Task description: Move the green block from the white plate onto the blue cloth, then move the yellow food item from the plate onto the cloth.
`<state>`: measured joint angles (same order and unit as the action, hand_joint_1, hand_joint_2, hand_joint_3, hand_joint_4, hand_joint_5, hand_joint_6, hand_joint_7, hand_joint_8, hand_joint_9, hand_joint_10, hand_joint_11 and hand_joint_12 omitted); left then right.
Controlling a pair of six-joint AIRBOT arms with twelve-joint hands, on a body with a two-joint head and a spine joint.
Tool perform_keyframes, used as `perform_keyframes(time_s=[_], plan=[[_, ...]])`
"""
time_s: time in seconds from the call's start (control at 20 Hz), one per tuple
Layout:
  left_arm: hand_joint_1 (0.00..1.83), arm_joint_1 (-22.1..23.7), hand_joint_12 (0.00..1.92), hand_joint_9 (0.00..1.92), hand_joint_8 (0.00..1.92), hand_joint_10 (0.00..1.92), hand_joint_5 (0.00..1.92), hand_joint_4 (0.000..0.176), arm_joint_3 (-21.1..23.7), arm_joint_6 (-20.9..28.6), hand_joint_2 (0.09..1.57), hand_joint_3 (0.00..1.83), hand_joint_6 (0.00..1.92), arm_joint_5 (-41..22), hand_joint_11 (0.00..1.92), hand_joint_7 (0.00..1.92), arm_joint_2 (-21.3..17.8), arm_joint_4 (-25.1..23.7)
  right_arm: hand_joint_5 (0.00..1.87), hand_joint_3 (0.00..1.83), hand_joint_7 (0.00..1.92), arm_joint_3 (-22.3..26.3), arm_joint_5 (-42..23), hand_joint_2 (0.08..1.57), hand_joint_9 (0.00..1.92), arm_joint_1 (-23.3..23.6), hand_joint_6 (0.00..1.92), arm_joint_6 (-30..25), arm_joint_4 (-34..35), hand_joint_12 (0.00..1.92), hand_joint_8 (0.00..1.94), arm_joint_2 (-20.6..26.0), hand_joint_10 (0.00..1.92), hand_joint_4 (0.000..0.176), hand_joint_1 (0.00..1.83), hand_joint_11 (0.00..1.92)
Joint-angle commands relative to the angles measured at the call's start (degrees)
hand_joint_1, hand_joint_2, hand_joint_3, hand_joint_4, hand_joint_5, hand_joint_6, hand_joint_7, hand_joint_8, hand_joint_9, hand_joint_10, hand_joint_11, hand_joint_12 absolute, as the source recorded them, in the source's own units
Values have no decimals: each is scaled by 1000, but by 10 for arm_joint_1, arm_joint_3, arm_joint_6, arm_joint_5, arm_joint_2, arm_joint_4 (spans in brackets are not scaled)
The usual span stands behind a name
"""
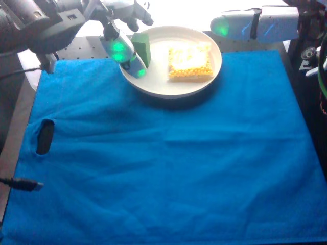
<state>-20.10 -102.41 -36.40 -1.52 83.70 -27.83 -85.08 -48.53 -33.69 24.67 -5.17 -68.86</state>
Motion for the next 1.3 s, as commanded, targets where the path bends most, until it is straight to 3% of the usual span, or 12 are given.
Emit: perform_keyframes(time_s=[0.0,0.05,0.35,0.55,0.6,0.8,0.9,1.05,1.1,1.15,1.2,1.25], plan=[[869,2,658,437,4,0,469,41,-6,1,703,0,6,-54,0,627,1,6,177,12,211,1,-69,925,133,10,0,-3,16,604,0,-2,8,55,290,0],[833,-1,773,453,3,3,510,28,-9,1,722,1,5,-57,0,645,3,15,189,0,227,2,-69,916,142,10,2,-3,16,744,2,-2,3,75,280,0],[816,-8,1021,561,2,10,696,0,-13,1,809,1,6,-63,48,745,4,28,186,0,233,3,-69,899,101,10,1,-3,16,561,2,-4,7,85,256,0],[766,-10,970,764,18,29,824,0,-15,1,877,7,8,-68,349,865,6,35,198,0,259,3,-69,868,122,10,1,-3,16,531,1,-5,3,72,276,0],[747,-10,1062,788,11,22,865,0,-15,1,882,2,6,-68,326,921,6,36,200,0,253,3,-69,864,126,10,0,-3,16,716,2,-5,2,73,281,0],[772,-11,1302,869,1,23,908,0,-15,1,898,0,1,-71,246,973,6,40,195,0,258,3,-69,880,138,10,1,-3,16,519,1,-5,3,77,242,0],[790,-13,1361,871,0,17,940,0,-15,1,887,0,4,-71,178,963,6,41,188,0,250,3,-69,874,144,10,5,-3,16,685,8,-6,3,73,228,0],[920,-14,1411,993,22,66,1040,0,-15,1,953,4,15,-72,450,1075,6,43,199,0,259,3,-69,836,150,10,2,-3,16,660,3,-7,3,79,233,0],[1037,-14,1323,998,5,46,1141,124,-15,1,1007,15,521,-73,511,1079,6,43,194,0,256,3,-69,830,147,10,0,-3,16,657,1,-7,1,79,230,0],[1065,-14,1201,963,0,20,1118,130,-15,1,1043,3,705,-74,408,1057,5,45,197,0,260,3,-69,832,149,10,0,-3,16,636,1,-7,1,76,235,0],[1081,-14,1168,952,2,12,1103,97,-16,1,1056,2,761,-75,387,1060,5,47,203,0,265,3,-69,839,152,10,1,-3,16,725,1,-7,2,75,232,0],[1212,-14,1140,963,672,8,1170,0,-17,1,1058,5,713,-77,389,1028,5,51,205,2,266,3,-69,844,152,10,1,-3,16,740,1,-8,1,71,229,0]])
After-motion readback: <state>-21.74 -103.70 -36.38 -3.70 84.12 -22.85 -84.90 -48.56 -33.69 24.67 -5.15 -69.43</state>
